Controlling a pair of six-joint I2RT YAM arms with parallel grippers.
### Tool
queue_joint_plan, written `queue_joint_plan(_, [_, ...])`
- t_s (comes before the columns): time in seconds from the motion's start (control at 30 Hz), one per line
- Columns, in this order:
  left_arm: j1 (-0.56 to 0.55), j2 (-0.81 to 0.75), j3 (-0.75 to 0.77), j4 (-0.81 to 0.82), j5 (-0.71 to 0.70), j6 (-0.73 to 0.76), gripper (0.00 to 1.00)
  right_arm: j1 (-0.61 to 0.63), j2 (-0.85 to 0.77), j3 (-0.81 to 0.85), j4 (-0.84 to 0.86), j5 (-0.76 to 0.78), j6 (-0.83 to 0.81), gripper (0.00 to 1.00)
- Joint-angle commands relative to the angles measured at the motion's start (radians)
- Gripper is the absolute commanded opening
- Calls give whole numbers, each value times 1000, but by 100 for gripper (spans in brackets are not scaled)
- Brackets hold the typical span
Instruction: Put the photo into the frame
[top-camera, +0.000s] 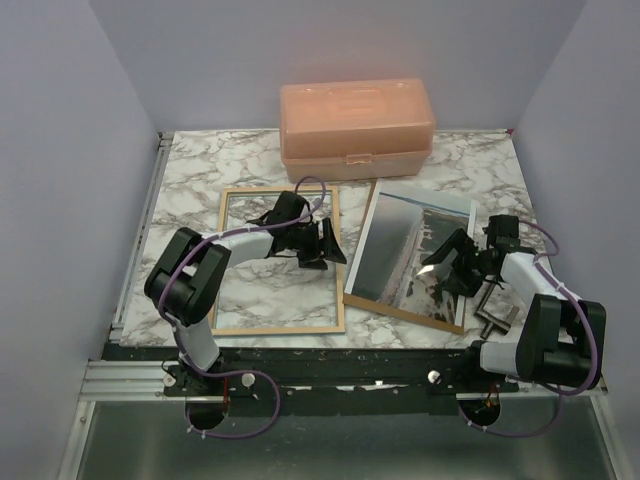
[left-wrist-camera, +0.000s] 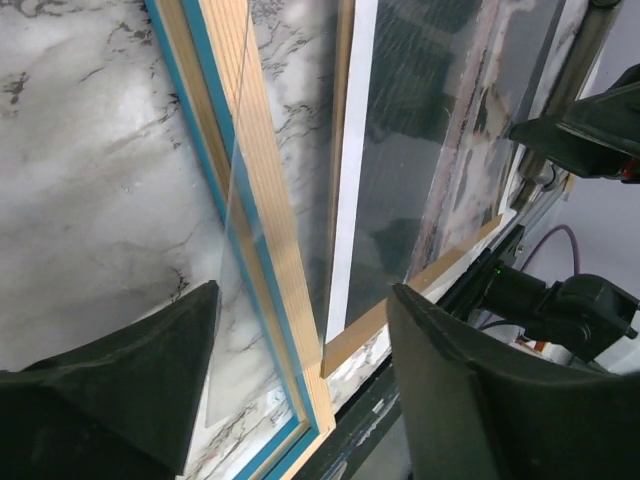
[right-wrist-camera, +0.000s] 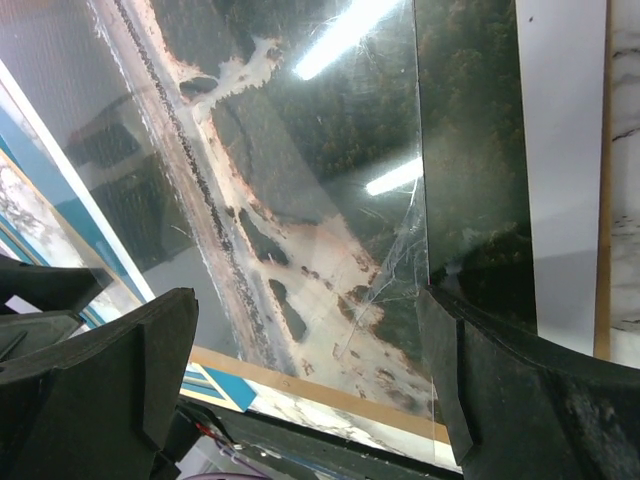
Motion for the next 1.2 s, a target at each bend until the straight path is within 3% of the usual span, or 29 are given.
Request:
queue_joint_plan(0.0, [0,35,-18,127,115,-40,61,3,17,-25,36,-44,-3,100])
queue_joint_plan(0.27, [2,25,-28,102,87,-34,34,4,14,-22,35,-50,-8,100])
queue_joint_plan(0.5, [2,-44,-67,93,65,-35,0,3,-12,-2,9,-38,-17,100])
queue_joint_plan(0.8, [2,-249,-204,39,-14,-52,0,3,-34,-6,4,-43,-32,100])
queue_joint_plan(1.17, [3,-600,-407,-120,-245,-129,0,4,-52,-25,44,-111,-57,100])
